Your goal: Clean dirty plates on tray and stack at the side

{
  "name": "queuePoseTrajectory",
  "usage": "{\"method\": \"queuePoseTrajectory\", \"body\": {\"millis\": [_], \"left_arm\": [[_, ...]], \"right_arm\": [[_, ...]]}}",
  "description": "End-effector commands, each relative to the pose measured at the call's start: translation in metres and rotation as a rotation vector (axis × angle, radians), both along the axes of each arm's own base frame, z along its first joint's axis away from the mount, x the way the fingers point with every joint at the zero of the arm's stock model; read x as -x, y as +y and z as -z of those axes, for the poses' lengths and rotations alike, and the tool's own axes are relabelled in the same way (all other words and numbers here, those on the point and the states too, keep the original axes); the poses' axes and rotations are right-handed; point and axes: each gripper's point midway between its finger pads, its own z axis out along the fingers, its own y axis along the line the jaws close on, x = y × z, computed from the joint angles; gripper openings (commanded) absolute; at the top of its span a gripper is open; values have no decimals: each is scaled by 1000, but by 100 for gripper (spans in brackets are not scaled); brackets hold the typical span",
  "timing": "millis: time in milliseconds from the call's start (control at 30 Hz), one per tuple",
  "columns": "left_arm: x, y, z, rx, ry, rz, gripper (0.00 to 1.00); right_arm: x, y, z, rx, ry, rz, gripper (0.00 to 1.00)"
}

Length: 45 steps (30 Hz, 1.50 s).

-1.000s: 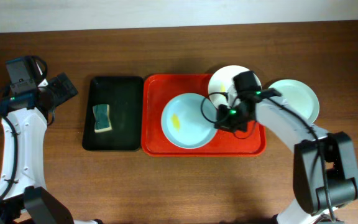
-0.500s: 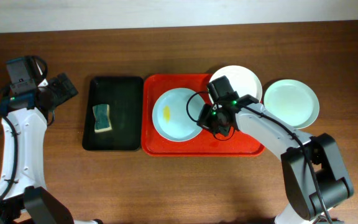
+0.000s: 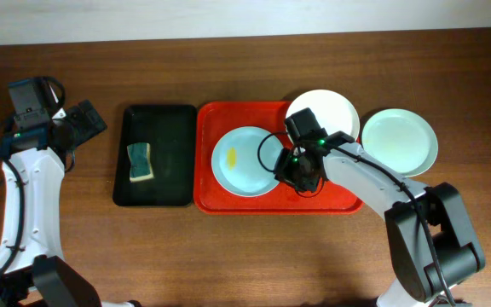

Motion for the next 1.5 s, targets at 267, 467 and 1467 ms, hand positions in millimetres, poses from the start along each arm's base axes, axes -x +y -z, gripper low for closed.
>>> {"method": "queuePoseTrajectory", "body": {"millis": [267, 467, 1467], "left_arm": [[0, 3, -4, 0, -12, -15, 99], [0, 3, -4, 0, -12, -15, 99], [0, 3, -4, 0, -12, -15, 99]], "right_arm": [[-28, -17, -46, 171, -176, -337, 55], [-29, -36, -22, 279, -155, -321, 55], [-53, -28, 11, 291, -208, -369, 8]]}}
